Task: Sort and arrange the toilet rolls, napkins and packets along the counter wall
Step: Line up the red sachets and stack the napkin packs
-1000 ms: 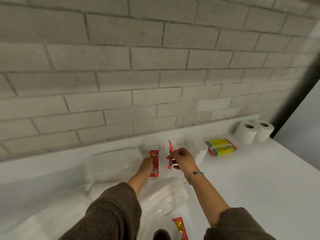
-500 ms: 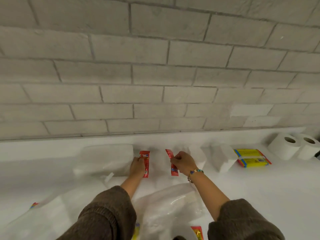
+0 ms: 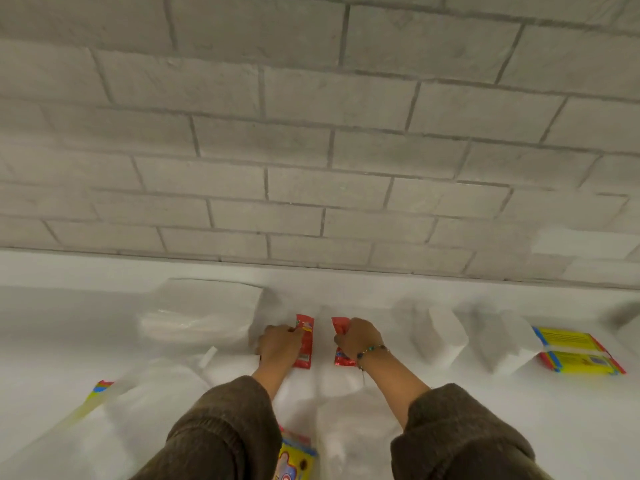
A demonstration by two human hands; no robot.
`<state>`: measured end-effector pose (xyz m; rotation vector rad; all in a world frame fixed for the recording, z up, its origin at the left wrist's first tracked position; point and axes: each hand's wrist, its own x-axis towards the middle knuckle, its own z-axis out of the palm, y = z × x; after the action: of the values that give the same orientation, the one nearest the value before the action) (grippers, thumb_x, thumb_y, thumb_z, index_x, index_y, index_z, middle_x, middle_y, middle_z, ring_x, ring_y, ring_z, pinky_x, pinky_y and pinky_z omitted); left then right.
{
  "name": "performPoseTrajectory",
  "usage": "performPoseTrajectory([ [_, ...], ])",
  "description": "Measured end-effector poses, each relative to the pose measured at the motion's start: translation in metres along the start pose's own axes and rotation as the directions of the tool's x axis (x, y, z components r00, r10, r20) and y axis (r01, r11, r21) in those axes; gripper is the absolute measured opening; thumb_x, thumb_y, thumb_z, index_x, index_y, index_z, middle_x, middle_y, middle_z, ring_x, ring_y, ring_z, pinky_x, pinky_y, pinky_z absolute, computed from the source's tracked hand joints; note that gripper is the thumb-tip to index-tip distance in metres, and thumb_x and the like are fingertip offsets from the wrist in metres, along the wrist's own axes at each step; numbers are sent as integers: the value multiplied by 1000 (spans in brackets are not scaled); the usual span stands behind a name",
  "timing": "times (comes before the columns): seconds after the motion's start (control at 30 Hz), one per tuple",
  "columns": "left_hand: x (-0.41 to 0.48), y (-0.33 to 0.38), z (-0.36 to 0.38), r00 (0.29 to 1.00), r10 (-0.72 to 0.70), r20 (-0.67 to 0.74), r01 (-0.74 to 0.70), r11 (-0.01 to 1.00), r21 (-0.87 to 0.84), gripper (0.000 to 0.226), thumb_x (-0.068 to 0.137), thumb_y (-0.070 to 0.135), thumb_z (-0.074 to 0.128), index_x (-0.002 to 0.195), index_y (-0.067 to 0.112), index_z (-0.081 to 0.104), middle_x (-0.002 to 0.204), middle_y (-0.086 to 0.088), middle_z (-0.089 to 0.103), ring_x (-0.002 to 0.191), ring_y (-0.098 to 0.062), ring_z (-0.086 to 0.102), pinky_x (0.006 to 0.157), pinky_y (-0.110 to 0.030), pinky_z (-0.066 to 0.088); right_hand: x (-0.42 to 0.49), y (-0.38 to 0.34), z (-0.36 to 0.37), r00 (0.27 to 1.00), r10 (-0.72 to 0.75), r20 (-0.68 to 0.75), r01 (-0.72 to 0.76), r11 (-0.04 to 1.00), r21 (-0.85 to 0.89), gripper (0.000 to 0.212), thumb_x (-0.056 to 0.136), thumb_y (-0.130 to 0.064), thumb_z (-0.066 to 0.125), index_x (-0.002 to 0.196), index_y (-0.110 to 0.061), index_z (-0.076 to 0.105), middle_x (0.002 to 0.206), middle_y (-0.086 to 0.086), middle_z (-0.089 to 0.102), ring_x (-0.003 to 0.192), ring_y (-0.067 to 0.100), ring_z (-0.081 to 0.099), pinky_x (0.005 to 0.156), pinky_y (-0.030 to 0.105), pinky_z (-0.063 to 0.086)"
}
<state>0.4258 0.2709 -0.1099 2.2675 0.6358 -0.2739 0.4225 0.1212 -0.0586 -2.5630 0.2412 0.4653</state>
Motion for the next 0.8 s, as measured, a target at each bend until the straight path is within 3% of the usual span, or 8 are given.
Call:
performPoseTrajectory([
  [0.07,1,-1,8,1000,-7,3,7,999,46,45,87,48,42,110,19,66,109,-8,65,101,-26,60,96,-43,45,2,1,7,1000,4,6,-4,999,-48,17,85,-26,55,70,-18,51,89,6,59,92,26,61,75,30,47],
  [0.1,0,-1,10,1000,1,-4,-1,998,69,46,87,49,42,111,20,67,109,-7,65,101,-26,60,96,-42,45,3,2,10,1000,2,0,-2,998,-69,15,86,-27,54,87,-13,59,102,9,61,99,27,61,82,31,49],
  [0.17,-3,1,13,999,-3,-32,6,994,114,46,87,53,43,112,22,66,110,-6,64,103,-26,58,97,-41,44,6,5,13,1000,1,-11,-2,992,-123,35,89,-26,52,117,-5,53,123,13,53,108,28,58,90,31,48],
  [0.23,-4,4,17,998,-26,-62,36,987,156,46,87,54,45,112,20,63,116,-8,58,110,-28,51,99,-42,38,8,7,14,1000,-3,-20,-1,987,-160,43,91,-28,51,127,-5,44,130,12,44,113,28,55,94,32,46],
  [0.4,-7,12,25,994,12,-111,25,947,322,50,85,58,46,111,17,58,118,-11,50,113,-29,44,101,-45,34,13,13,16,999,30,-25,-33,989,-146,46,91,-35,54,127,-7,44,133,10,38,114,29,55,96,36,47],
  [0.53,-8,16,31,992,50,-114,-9,941,337,47,85,58,45,105,19,61,115,-9,50,109,-27,44,97,-42,35,16,15,16,999,43,-27,-45,994,-100,41,93,-33,51,125,-7,45,131,11,41,110,29,57,94,37,49],
  [0.8,-13,19,24,997,39,-73,-15,953,304,52,85,63,42,106,19,61,115,-9,52,110,-28,46,98,-42,34,23,17,12,999,10,-32,-16,983,-185,42,94,-35,47,125,-7,44,127,14,47,113,29,56,95,37,47],
])
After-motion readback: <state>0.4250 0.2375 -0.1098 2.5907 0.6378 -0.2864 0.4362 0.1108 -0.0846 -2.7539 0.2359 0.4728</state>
